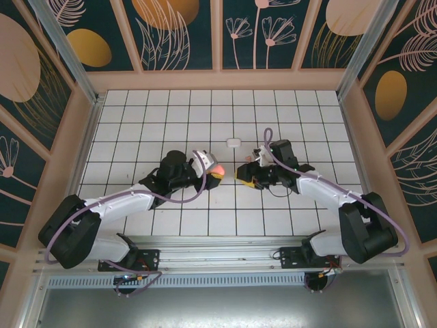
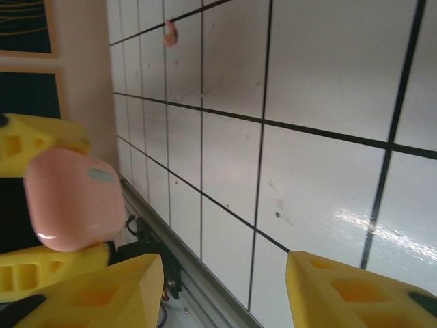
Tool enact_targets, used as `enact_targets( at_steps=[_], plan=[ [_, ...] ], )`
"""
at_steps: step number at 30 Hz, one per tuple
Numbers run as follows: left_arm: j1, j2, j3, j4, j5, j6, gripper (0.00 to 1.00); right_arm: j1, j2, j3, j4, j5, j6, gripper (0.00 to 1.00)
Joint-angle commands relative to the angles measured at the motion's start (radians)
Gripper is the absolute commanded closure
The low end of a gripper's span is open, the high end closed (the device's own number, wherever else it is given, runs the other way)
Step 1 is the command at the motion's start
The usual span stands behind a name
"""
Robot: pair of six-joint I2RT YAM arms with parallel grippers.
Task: Insert the wireless bluetooth earbuds into the charging case
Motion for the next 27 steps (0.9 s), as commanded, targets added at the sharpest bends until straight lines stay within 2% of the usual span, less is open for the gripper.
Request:
enact_targets(
  at_steps=[1, 18, 27],
  plan=[
    [-0.007, -0.015, 0.033, -0.031, 0.052, 0.057, 0.69, 0.01, -0.003, 0.058, 0.06, -0.041, 0.006, 0.49],
    [-0.007, 0.002, 0.109, -0.101, 0.118, 0.07, 0.7, 0.095, 0.109, 0.198, 0.007, -0.061, -0.06, 0.49],
    [-0.007, 0.001, 0.109, -0.112, 0.124, 0.069, 0.7, 0.096, 0.109, 0.208, 0.0, -0.075, -0.07, 0.49]
  ],
)
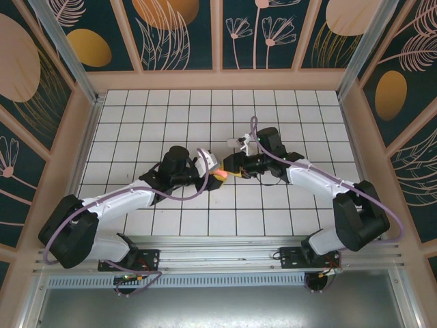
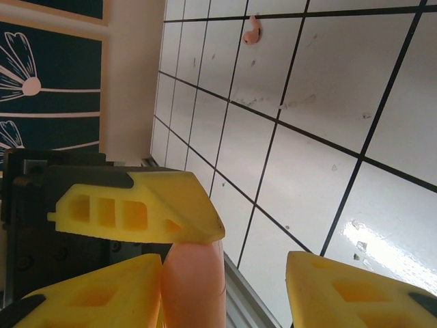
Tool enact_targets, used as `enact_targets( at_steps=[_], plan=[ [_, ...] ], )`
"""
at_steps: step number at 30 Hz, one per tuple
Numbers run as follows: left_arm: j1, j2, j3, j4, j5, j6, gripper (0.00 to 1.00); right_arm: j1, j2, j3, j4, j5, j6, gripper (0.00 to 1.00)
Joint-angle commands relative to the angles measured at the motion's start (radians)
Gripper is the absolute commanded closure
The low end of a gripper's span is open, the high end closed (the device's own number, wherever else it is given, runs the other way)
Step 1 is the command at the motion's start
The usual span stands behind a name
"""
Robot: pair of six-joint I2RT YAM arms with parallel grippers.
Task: Insert the wireless bluetooth earbuds into the charging case
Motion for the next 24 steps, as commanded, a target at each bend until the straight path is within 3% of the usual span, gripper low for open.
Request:
enact_targets(
  at_steps=[1, 8, 13, 19, 24],
  plan=[
    [-0.004, 0.0, 0.032, 0.02, 0.034, 0.017, 0.7, 0.023, 0.003, 0.027, -0.017, -0.03, -0.039, 0.49],
    [-0.004, 0.008, 0.054, 0.013, 0.039, 0.02, 0.69, 0.035, -0.008, 0.014, -0.038, -0.064, -0.064, 0.58],
    [-0.005, 0.019, 0.073, 0.002, 0.036, 0.022, 0.66, 0.031, -0.025, 0.02, -0.069, -0.051, -0.089, 0.82],
    [-0.004, -0.042, 0.068, 0.026, -0.073, -0.047, 0.37, -0.016, -0.072, -0.011, -0.009, -0.02, -0.058, 0.93],
    [0.0, -0.125, 0.089, 0.003, -0.139, -0.199, 0.26, -0.081, -0.194, -0.062, 0.127, 0.002, -0.018, 0.98]
  ],
)
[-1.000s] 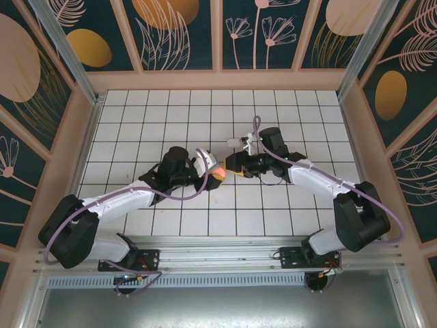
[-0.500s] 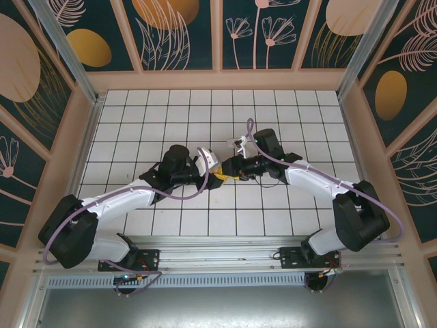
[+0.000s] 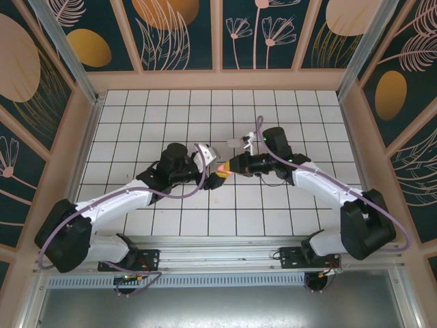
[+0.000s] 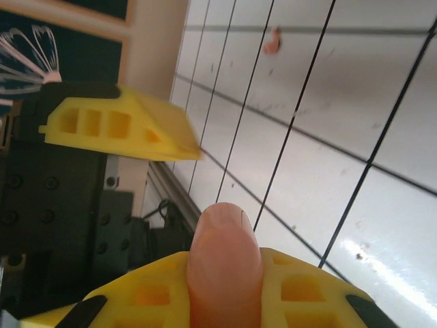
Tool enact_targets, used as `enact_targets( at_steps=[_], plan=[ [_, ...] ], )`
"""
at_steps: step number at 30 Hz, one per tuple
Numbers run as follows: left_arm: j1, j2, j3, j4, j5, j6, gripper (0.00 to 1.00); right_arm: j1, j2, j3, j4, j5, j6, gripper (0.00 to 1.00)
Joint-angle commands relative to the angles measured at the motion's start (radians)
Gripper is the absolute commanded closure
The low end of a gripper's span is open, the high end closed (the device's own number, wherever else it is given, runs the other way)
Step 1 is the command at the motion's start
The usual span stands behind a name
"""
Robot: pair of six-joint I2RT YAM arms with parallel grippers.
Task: Insert the wireless bluetooth earbuds into the charging case
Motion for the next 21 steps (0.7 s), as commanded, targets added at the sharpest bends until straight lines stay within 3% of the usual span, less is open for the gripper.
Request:
enact_targets(
  at_steps=[1, 4, 8, 12, 21],
  plan=[
    [0.012, -0.073, 0.051, 0.017, -0.046, -0.147, 0.26, -0.043, -0.111, -0.033, 0.139, 0.028, 0.023, 0.98],
    [0.032, -0.114, 0.027, 0.109, 0.044, -0.325, 0.26, -0.067, -0.181, -0.067, 0.228, 0.052, 0.039, 0.99],
    [0.066, -0.122, -0.027, 0.377, 0.229, -0.61, 0.27, -0.072, -0.237, -0.094, 0.355, 0.049, 0.085, 0.99],
    [0.067, -0.084, -0.04, 0.625, 0.331, -0.808, 0.29, -0.073, -0.268, -0.115, 0.474, 0.031, 0.14, 0.99],
    [0.067, -0.015, -0.036, 0.826, 0.382, -0.955, 0.43, -0.046, -0.295, -0.105, 0.574, 0.018, 0.212, 0.99]
  ],
)
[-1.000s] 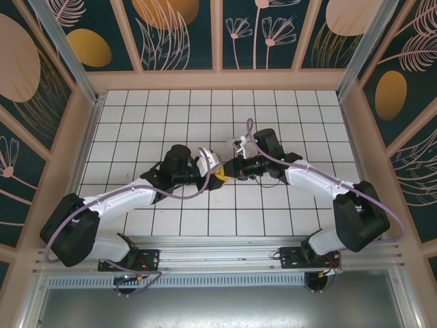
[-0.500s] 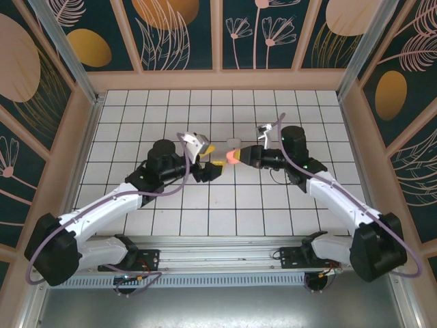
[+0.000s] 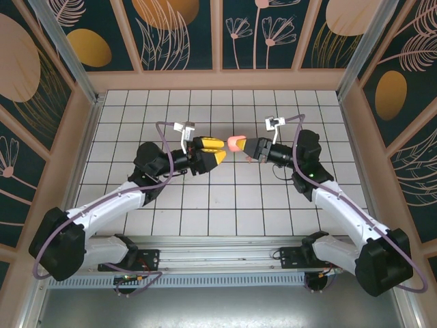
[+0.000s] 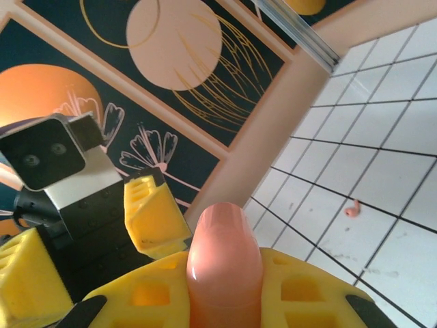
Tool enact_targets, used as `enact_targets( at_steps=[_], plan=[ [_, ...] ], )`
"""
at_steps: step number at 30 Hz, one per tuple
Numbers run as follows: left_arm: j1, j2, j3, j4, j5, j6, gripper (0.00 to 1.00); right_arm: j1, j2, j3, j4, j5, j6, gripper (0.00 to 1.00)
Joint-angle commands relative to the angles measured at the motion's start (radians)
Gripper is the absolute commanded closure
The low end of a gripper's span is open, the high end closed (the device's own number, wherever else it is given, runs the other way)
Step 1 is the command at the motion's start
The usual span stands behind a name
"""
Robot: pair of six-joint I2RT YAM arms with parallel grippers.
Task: Insert the wireless bluetooth earbuds into the charging case
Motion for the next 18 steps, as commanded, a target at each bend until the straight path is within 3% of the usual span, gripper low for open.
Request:
enact_targets(
  at_steps=[1, 5, 11, 18],
  plan=[
    [0.003, 0.033, -0.002, 0.156, 0.049, -0.112, 0.45, 0.02, -0.029, 0.015, 0.092, -0.023, 0.03, 0.99],
    [0.002, 0.047, 0.009, 0.092, 0.002, -0.094, 0.49, 0.043, -0.05, 0.026, 0.063, 0.003, 0.015, 0.99],
    [0.003, 0.064, 0.026, -0.026, -0.085, -0.06, 0.47, 0.057, -0.079, 0.025, 0.017, 0.047, -0.012, 0.99],
    [0.002, 0.111, 0.052, 0.007, -0.042, -0.095, 0.43, 0.067, -0.071, 0.035, 0.033, 0.054, -0.013, 0.99]
  ],
)
